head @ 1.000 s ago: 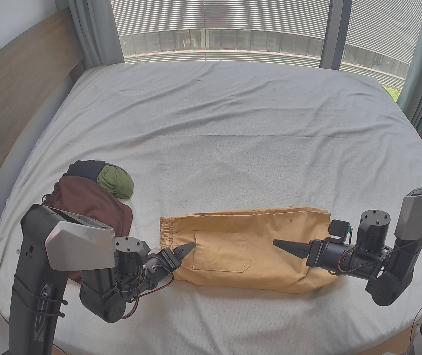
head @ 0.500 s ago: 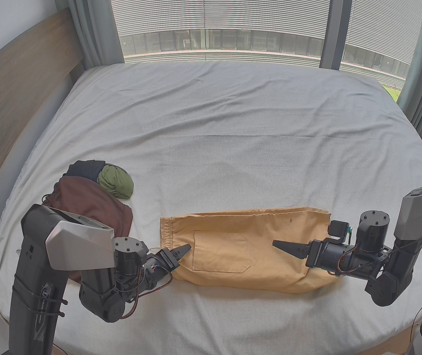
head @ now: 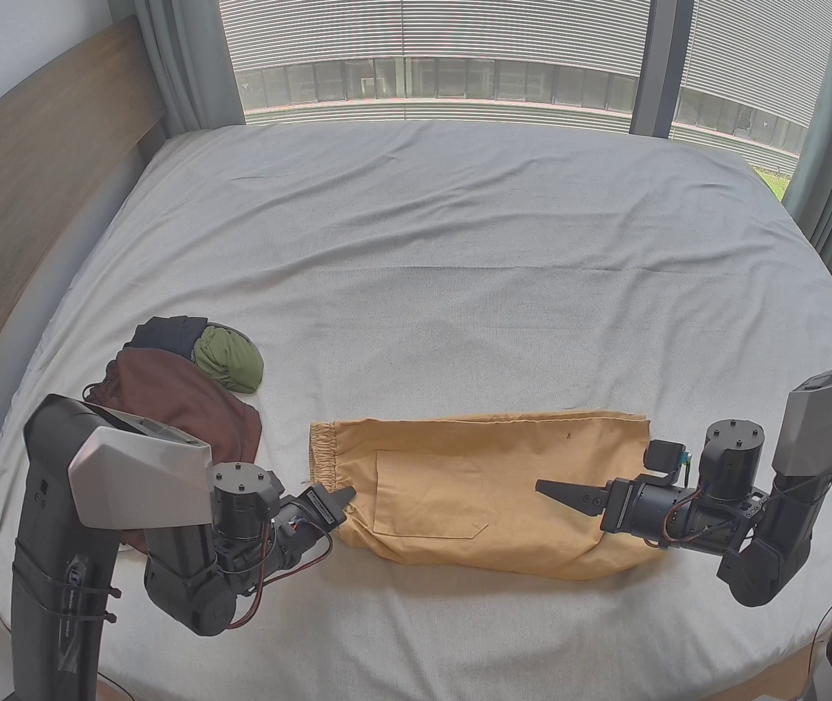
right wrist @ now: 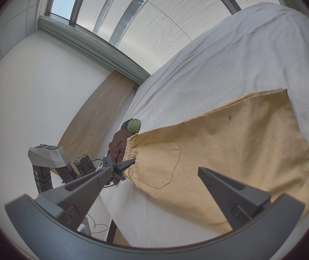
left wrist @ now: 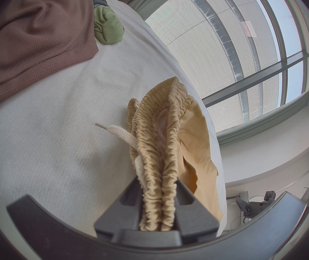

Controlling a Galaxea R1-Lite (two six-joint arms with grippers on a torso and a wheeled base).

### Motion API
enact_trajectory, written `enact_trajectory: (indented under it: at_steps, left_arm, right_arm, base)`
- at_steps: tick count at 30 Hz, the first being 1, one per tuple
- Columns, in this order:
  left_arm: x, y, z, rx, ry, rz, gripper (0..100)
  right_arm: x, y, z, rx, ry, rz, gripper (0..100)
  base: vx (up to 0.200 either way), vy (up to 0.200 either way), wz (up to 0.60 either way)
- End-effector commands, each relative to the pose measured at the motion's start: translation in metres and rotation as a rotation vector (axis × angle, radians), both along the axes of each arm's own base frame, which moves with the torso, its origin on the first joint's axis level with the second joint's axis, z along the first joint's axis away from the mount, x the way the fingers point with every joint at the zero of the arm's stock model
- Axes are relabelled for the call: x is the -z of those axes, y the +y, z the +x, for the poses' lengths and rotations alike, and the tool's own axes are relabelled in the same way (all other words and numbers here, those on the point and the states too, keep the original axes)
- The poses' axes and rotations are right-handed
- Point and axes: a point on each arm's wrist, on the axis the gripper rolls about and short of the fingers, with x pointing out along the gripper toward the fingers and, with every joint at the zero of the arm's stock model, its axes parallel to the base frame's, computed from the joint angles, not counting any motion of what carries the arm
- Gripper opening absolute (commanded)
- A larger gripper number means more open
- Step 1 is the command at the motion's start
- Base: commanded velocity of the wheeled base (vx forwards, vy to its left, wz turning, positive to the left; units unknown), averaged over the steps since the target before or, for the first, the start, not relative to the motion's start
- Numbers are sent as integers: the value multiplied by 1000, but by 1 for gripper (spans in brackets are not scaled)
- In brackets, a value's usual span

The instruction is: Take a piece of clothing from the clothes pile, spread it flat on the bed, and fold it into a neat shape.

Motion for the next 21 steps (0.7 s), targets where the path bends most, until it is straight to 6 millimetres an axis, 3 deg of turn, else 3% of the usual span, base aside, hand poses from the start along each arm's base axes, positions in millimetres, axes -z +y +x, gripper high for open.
enact_trajectory:
  at_steps: [1,11,21]
  left_arm:
    - [-18,12,-7,-8,-7,-11,0]
    - [-22,50,-13,-2,7,45,0]
    - [-23,62,-11,-34,8,48,0]
  right_arm:
    - [5,1,0,-3,17,-6,100]
    - [5,1,0,-2,16,-7,100]
    - [5,1,0,-2,16,-7,100]
  base:
    - [0,0,0]
    - [0,0,0]
    - [0,0,0]
